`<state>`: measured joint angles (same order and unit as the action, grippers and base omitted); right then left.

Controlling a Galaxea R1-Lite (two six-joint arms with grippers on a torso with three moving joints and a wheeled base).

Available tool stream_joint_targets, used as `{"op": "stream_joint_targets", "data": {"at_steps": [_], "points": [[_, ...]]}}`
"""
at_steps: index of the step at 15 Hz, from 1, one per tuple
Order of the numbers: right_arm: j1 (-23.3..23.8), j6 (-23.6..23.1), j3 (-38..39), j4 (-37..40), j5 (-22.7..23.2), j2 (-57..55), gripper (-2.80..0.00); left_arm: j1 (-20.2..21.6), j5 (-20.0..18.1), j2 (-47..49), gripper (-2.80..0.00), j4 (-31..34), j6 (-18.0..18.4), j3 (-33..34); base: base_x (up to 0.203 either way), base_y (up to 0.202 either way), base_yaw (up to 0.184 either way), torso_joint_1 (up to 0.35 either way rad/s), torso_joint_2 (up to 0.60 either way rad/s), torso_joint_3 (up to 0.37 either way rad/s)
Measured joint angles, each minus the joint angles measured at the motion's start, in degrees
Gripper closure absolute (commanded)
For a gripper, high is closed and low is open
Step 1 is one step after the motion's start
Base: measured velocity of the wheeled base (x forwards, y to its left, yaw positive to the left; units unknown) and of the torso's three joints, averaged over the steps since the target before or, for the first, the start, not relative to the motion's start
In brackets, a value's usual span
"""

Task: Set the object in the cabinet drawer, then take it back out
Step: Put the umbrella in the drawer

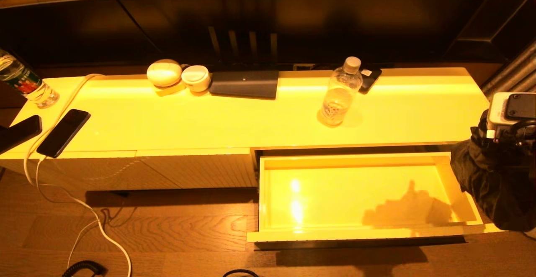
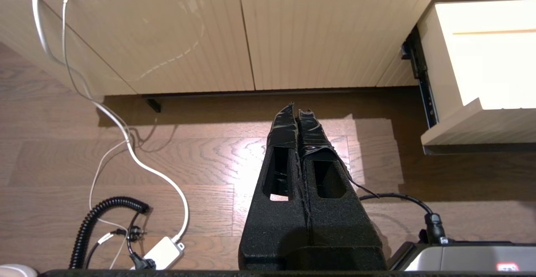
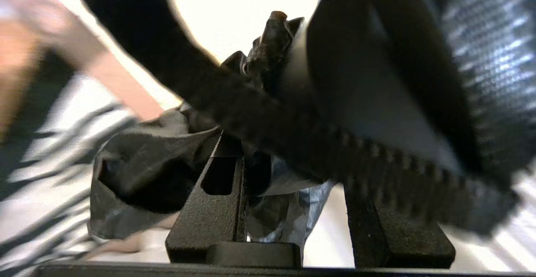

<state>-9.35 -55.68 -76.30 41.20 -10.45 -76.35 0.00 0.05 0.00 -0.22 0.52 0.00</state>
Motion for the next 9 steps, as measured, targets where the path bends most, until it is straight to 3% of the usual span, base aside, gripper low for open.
{"op": "stream_joint_targets", "data": {"at_steps": [6, 9], "points": [[-0.3, 1.6, 4.7, -4.6, 1.3, -3.7, 0.0, 0.0, 0.0, 0.0, 0.0, 0.0, 0.0, 0.0, 0.0, 0.0, 0.0, 0.0, 0.0, 0.0], [0.0, 0.6, 8.1, -12.9, 1.8, -7.5, 0.0, 0.0, 0.0, 0.0, 0.0, 0.0, 0.0, 0.0, 0.0, 0.0, 0.0, 0.0, 0.0, 0.0]]}}
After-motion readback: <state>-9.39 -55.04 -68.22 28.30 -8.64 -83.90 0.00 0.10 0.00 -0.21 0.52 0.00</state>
